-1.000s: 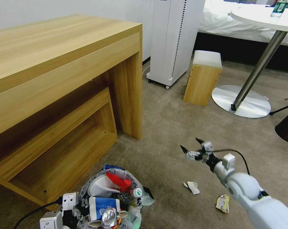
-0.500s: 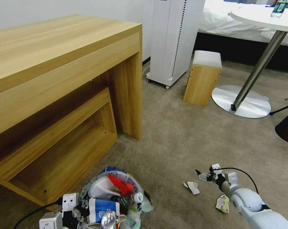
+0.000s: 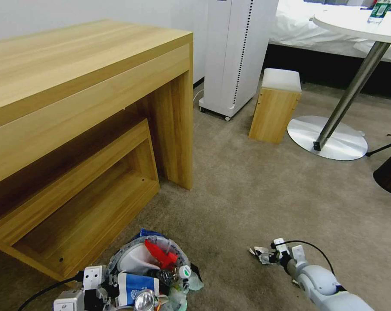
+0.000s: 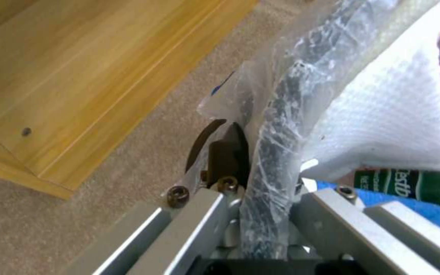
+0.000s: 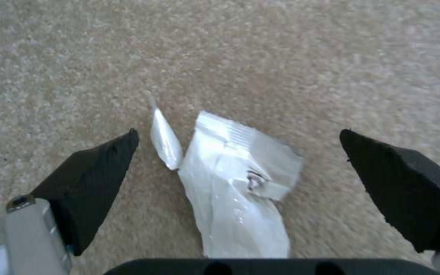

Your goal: Pick up the trash bin and place the garbage on the floor into it.

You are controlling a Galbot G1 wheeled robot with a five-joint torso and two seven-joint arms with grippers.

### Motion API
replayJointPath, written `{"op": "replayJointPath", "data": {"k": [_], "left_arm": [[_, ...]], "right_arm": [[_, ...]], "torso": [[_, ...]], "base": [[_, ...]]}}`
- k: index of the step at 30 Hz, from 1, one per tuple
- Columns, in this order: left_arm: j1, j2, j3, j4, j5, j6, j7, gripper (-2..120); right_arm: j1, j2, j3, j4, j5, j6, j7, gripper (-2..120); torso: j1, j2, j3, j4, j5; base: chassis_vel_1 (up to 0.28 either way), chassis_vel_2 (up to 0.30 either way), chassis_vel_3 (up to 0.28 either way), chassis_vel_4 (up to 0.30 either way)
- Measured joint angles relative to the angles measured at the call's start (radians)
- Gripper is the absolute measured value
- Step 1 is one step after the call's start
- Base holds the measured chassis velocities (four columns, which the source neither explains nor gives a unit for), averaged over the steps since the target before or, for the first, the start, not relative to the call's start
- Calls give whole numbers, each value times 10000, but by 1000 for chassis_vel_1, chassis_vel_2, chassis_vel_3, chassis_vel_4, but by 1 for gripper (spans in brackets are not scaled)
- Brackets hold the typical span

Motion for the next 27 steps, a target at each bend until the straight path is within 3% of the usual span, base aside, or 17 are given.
{"op": "replayJointPath", "data": {"k": [14, 21, 27], "left_arm": [[-48, -61, 197, 229, 235, -122, 42, 0], [53, -86, 227, 217, 352, -188, 7, 0], [82, -218, 272, 297, 529, -262, 89, 0]], "right_arm": [[341, 488, -423, -977, -286, 226, -124, 100], [441, 818, -583, -1191, -318, 137, -148, 85], [483, 1039, -724, -1282, -278, 139, -31, 71]], "torso": [[0, 1, -1, -4, -14], [0, 7, -5, -14, -35], [-2, 8, -5, -9, -21]], "base": [[0, 0, 0, 0], [0, 0, 0, 0], [0, 0, 0, 0]]}}
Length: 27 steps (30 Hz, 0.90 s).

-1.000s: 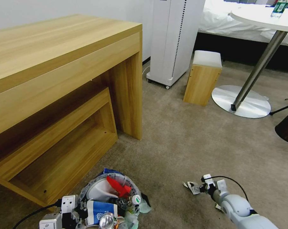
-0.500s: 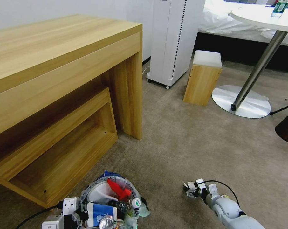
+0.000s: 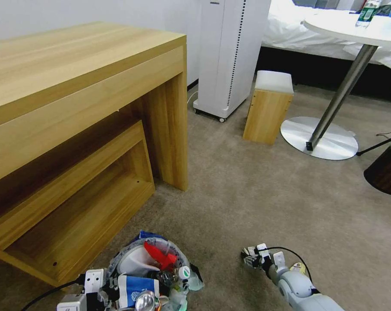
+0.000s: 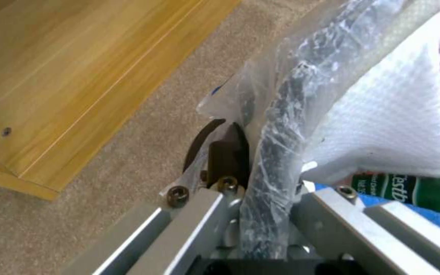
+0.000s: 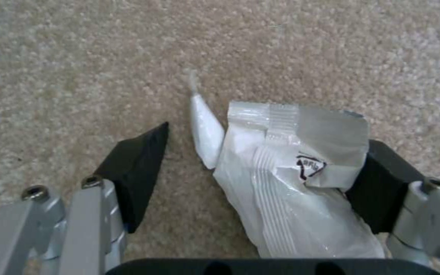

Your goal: Pick up the trash bin and place the garbage on the floor into it.

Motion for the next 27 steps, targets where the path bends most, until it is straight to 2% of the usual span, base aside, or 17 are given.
{"op": "replayJointPath", "data": {"k": [3, 5, 7, 9, 17, 19, 20, 25, 27], "left_arm": [[-22, 49, -52, -20, -47, -33, -4, 0], [25, 63, -73, -58, -55, -51, -5, 0], [-9, 97, -129, -126, -162, -53, 5, 0], [-41, 146, -172, -176, -210, -63, -3, 0], [127, 43, -75, -250, 140, -148, 52, 0], [134, 11, -71, -274, 168, -151, 58, 0], [137, 30, -103, -294, 164, -156, 63, 0], [181, 70, -170, -330, 163, -172, 68, 0], [205, 33, -168, -330, 220, -202, 90, 0]], "right_arm": [[-9, -10, -27, 35, 51, 0, 50, 70], [-27, -29, -29, 72, 140, 0, 137, 70], [-93, -180, -32, 203, 245, -1, 262, 70], [-127, -281, -101, 292, 291, -3, 330, 69], [-240, -620, -154, 571, 462, -45, 374, 52], [-290, -699, -105, 720, 511, -337, 385, 45], [-312, -742, -101, 773, 530, -351, 389, 41], [-333, -843, -90, 898, 602, -411, 469, 32], [-337, -890, -85, 955, 640, -429, 538, 24]], "torso": [[0, -2, 2, 1, 6], [0, -3, 3, 6, 18], [0, -7, 5, 21, 40], [1, -9, 6, 22, 41], [0, -11, 8, 28, 41], [0, -12, 7, 24, 39], [1, -12, 8, 18, 36], [2, -13, 9, 17, 32], [3, -13, 9, 13, 28]], "base": [[0, 0, 0, 0], [0, 0, 0, 0], [0, 0, 0, 0], [0, 0, 0, 0], [0, 0, 0, 0], [0, 0, 0, 0], [0, 0, 0, 0], [0, 0, 0, 0], [0, 0, 0, 0]]}}
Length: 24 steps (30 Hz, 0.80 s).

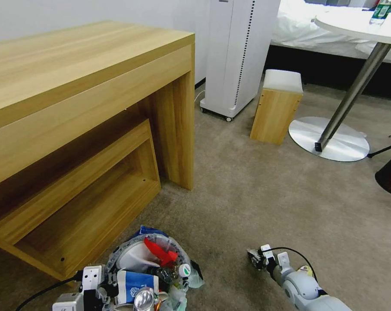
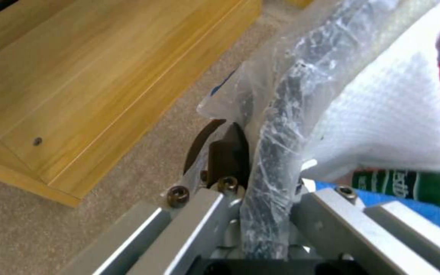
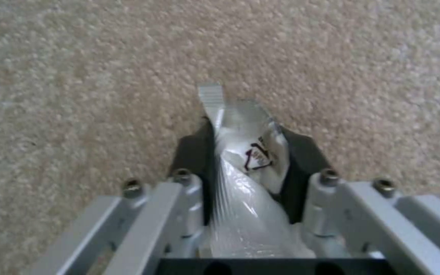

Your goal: Pick up the trash bin and place the garbage on the floor into it.

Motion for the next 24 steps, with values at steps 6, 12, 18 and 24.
{"op": "replayJointPath", "data": {"k": [6, 12, 18, 24], "left_arm": [[1, -105, -4, -13, 76, -45, 65, 0], [-61, -35, -93, -114, -6, -79, 55, 0], [-160, 93, -163, -122, -180, -85, -29, 0], [-364, 377, -326, -132, -602, -44, -172, 0]], "right_arm": [[-13, -66, 86, 129, 93, 4, 13, 4], [103, -248, 521, 651, 168, 2100, -1592, 0], [416, -644, 732, 1576, 1209, 4547, -3871, 0], [1330, -2081, 94, 3773, 3141, 5438, -6466, 0]], "torso": [[1, -2, 0, -6, -6], [2, 1, -2, -8, -9], [1, 3, -3, -4, -10], [1, 4, -3, -4, -11]], "base": [[0, 0, 0, 0], [0, 0, 0, 0], [0, 0, 0, 0], [0, 0, 0, 0]]}}
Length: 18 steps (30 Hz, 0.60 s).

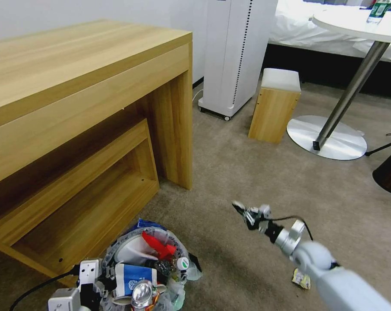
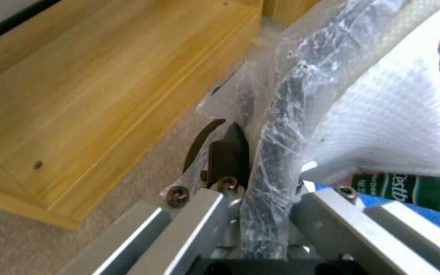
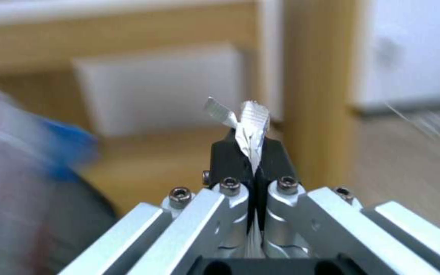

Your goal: Pick up the trash bin and place the garbage on the floor into it.

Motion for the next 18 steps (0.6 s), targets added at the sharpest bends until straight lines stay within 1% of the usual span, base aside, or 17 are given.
{"op": "replayJointPath", "data": {"k": [1, 2, 4, 5, 6, 8, 9, 10, 11, 12, 13, 14, 15, 16, 17, 18], "left_arm": [[-47, 81, -38, -1, -140, 45, -31, 0], [-47, 81, -38, -1, -140, 45, -31, 0], [-207, 248, -123, 33, -462, 122, -73, 0], [-280, 319, -157, 39, -598, 152, -99, 0], [-280, 319, -157, 39, -598, 152, -99, 0], [-396, 466, -225, 39, -815, 196, -184, 0], [-417, 476, -215, 45, -827, 216, -202, 0], [-417, 476, -215, 45, -827, 216, -202, 0], [-457, 475, -166, 71, -836, 230, -200, 0], [-488, 453, -124, 94, -847, 250, -203, 0], [-505, 432, -102, 114, -845, 258, -208, 0], [-505, 432, -102, 114, -845, 258, -208, 0], [-520, 414, -59, 141, -841, 257, -233, 0], [-524, 374, -25, 189, -781, 258, -252, 0], [-524, 374, -25, 189, -781, 258, -252, 0], [-524, 352, 7, 215, -735, 249, -249, 0]], "right_arm": [[271, -373, -303, 456, 303, -51, -220, 0], [271, -373, -303, 456, 303, -51, -220, 0], [1294, -1330, -1388, 1553, 1020, -319, -535, 0], [1915, -1573, -1991, 1916, 1278, -476, -543, 0], [1915, -1573, -1991, 1916, 1278, -476, -543, 0], [3560, -1760, -3404, 2501, 1789, -785, -285, 0], [4414, -1712, -4254, 2720, 2057, -909, -26, 0], [4414, -1712, -4254, 2720, 2057, -909, -26, 0], [5124, -1531, -5141, 2837, 2254, -1033, 169, 0], [5690, -1350, -5745, 2905, 2438, -1145, 358, 0], [6229, -1156, -6329, 2956, 2606, -1246, 526, 0], [6229, -1156, -6329, 2956, 2606, -1246, 526, 0], [6878, -899, -7098, 2950, 2750, -1406, 678, 0], [7367, -648, -7662, 2857, 2778, -1505, 813, 0], [7367, -648, -7662, 2857, 2778, -1505, 813, 0], [7662, -453, -8042, 2755, 2794, -1561, 908, 0]], "torso": [[-1, 0, -1, -2, 3], [-1, 0, -1, -2, 3], [-1, 0, 0, -2, -1], [-1, 0, 0, -2, -3], [-1, 0, 0, -2, -3], [-1, 0, 0, -3, 6], [-2, 2, -1, 2, -4], [-2, 2, -1, 2, -4], [-1, 0, 0, 0, -5], [-1, 0, 1, 1, 8], [-1, 1, -1, 3, 8], [-1, 1, -1, 3, 8], [-2, 1, 0, 0, -9], [-2, 1, 0, 2, 1], [-2, 1, 0, 2, 1], [-2, 1, 0, 3, 4]], "base": [[0, 0, 0, 0], [0, 0, 0, 0], [0, 0, 0, 0], [0, 0, 0, 0], [0, 0, 0, 0], [0, 0, 0, 0], [0, 0, 0, 0], [0, 0, 0, 0], [0, 0, 0, 0], [0, 0, 0, 0], [0, 0, 0, 0], [0, 0, 0, 0], [0, 0, 0, 0], [0, 0, 0, 0], [0, 0, 0, 0], [0, 0, 0, 0]]}}
